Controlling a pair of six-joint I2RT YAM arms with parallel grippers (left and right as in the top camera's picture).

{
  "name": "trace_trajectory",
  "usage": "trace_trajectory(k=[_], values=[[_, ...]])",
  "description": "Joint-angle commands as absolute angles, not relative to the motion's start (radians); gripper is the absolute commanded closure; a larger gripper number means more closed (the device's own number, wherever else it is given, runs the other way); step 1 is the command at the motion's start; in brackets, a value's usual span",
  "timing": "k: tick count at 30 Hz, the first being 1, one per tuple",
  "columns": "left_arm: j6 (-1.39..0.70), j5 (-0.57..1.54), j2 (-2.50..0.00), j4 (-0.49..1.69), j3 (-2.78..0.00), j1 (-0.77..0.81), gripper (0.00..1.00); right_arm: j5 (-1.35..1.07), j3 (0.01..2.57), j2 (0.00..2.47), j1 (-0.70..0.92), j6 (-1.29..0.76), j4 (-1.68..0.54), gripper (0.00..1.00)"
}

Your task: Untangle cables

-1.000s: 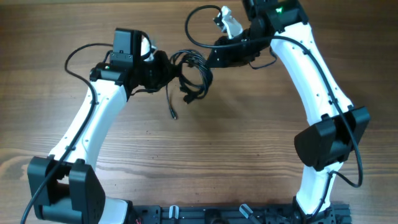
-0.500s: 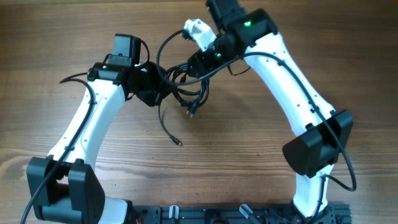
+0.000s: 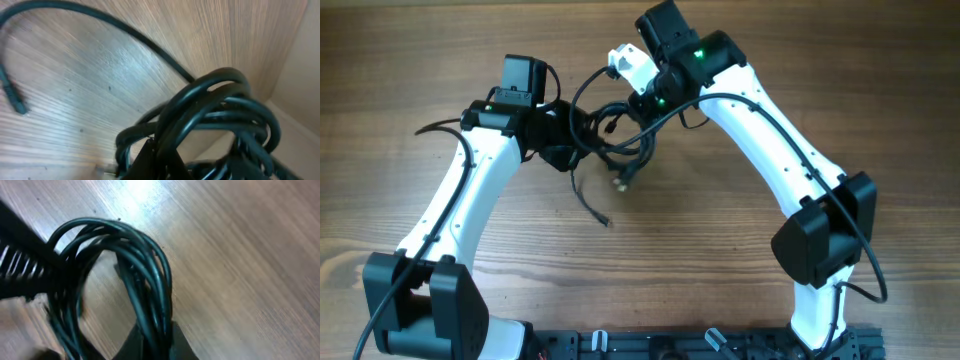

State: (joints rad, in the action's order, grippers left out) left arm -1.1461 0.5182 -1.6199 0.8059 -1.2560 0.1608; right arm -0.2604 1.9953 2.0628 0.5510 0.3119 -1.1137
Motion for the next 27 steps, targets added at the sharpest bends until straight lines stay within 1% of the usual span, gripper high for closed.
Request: trace_trajectory(k=[1, 2, 4, 5, 8, 9, 10, 12, 14, 17, 20, 21, 24, 26, 27], values=[[-1.157, 0.344, -1.62, 0.793, -1.266, 0.16, 0.96, -0.376, 1.991, 2.026, 0.55, 0.284, -1.148, 0.96], [-1.156, 0.296, -1.62, 0.788, -1.266, 0.16, 0.95, -0.421, 1.991, 2.004, 0.548, 0.284, -1.176, 0.96], [-1.008, 0.29, -1.62, 0.725, -1.266, 0.16, 0.73, -0.582, 1.991, 1.956, 0.513, 0.284, -1.227, 0.96], [-0.969, 0.29, -1.62, 0.713, -1.266, 0.16, 0.63, -0.657, 1.991, 1.945, 0.487, 0.284, -1.243, 0.96], [-0.946, 0.29, -1.62, 0.706, -1.266, 0.159, 0.46, -0.869, 1.991, 1.94, 0.404, 0.297, -1.297, 0.96], [-0.945, 0.291, -1.62, 0.702, -1.266, 0.159, 0.41, -0.935, 1.991, 1.94, 0.381, 0.339, -1.324, 0.96], [-0.943, 0.305, -1.62, 0.69, -1.266, 0.16, 0.39, -0.943, 1.991, 1.94, 0.37, 0.342, -1.336, 0.96], [-0.868, 0.386, -1.62, 0.634, -1.266, 0.16, 0.34, -0.943, 1.991, 1.94, 0.364, 0.344, -1.361, 0.96], [-0.806, 0.458, -1.62, 0.584, -1.266, 0.16, 0.29, -1.015, 1.991, 1.94, 0.364, 0.38, -1.387, 0.96], [-0.705, 0.511, -1.62, 0.572, -1.266, 0.16, 0.28, -1.083, 1.991, 1.94, 0.347, 0.353, -1.385, 0.96], [-0.634, 0.575, -1.62, 0.566, -1.266, 0.16, 0.25, -1.204, 1.991, 1.94, 0.272, 0.276, -1.343, 0.96], [-0.619, 0.593, -1.62, 0.563, -1.266, 0.16, 0.22, -1.206, 1.991, 1.94, 0.245, 0.244, -1.322, 0.96], [-0.552, 0.689, -1.62, 0.545, -1.266, 0.131, 0.02, -1.211, 1.991, 1.94, 0.192, 0.233, -1.324, 0.96], [-0.516, 0.781, -1.62, 0.509, -1.266, 0.097, 0.01, -1.214, 1.991, 1.94, 0.19, 0.234, -1.325, 0.96], [-0.5, 0.873, -1.625, 0.475, -1.266, 0.072, 0.01, -1.214, 1.991, 1.94, 0.19, 0.234, -1.324, 0.96]])
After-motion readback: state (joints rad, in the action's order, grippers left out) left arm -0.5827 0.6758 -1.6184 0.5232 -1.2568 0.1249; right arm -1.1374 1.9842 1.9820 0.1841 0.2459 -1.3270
